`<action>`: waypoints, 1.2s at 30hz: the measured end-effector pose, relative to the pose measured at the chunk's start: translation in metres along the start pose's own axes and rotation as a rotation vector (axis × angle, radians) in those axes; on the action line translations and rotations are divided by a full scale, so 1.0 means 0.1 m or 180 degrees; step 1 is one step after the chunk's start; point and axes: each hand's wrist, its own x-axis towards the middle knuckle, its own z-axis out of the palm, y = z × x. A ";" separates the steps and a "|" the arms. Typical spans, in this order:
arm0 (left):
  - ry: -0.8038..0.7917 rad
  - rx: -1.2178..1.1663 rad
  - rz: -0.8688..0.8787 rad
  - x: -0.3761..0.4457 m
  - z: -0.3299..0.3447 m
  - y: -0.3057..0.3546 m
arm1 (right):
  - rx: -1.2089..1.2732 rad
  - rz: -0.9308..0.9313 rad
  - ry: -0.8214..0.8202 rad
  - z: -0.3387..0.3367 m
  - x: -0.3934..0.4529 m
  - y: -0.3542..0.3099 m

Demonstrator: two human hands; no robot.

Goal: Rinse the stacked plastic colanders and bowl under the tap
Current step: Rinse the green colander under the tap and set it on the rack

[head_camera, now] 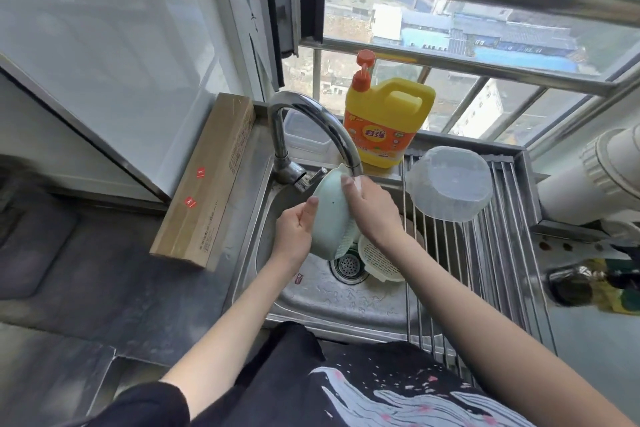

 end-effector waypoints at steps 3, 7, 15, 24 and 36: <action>0.0063 0.0496 0.0189 0.00 0.05 0.07 | -0.0563 -0.0462 0.0309 0.03 -0.08 -0.02; -0.0033 0.0574 0.0219 -0.04 0.16 0.12 | -0.0016 -0.0491 0.0062 0.02 -0.05 0.16; -0.0247 0.0153 0.0041 -0.03 0.17 0.11 | 0.1141 0.0289 0.0089 -0.14 -0.03 0.17; -0.0740 -0.0705 -0.0363 0.04 -0.17 0.01 | 0.2220 0.1091 -0.0219 -0.16 0.14 0.30; -0.0708 -0.0639 -0.0588 0.18 -0.54 -0.13 | 0.1769 0.0249 -0.0958 -0.14 0.07 0.09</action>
